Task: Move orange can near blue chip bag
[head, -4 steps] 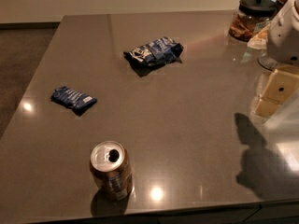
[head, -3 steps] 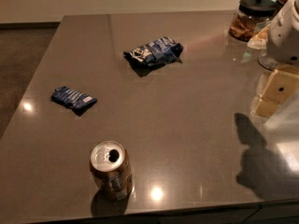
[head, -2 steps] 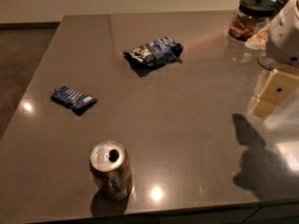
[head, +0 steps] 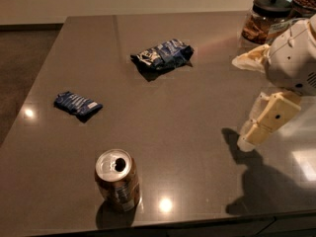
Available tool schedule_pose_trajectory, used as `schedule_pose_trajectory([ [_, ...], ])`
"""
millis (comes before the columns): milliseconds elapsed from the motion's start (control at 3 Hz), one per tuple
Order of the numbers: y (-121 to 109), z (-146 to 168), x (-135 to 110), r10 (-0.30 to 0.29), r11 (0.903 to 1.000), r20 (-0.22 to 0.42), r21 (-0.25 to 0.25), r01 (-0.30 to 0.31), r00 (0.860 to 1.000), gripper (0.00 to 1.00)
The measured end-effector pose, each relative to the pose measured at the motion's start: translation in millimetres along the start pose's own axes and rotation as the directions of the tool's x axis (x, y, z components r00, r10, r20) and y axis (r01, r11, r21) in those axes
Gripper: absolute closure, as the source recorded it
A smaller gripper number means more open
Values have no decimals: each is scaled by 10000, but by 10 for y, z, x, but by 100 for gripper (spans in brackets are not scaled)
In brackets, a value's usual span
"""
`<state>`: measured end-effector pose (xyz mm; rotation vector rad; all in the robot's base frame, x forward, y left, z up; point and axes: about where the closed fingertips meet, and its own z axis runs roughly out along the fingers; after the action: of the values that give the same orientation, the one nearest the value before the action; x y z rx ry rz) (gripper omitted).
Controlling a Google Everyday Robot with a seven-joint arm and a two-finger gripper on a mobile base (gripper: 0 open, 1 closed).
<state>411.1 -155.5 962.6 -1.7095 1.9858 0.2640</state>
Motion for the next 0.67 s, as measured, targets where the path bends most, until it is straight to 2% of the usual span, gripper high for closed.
schedule_pose_trajectory([
  [333, 186, 219, -237, -234, 9972, 1080, -676, 308, 9939, 0],
  [667, 409, 391, -467, -331, 9892, 1991, -1333, 605, 9794, 0],
])
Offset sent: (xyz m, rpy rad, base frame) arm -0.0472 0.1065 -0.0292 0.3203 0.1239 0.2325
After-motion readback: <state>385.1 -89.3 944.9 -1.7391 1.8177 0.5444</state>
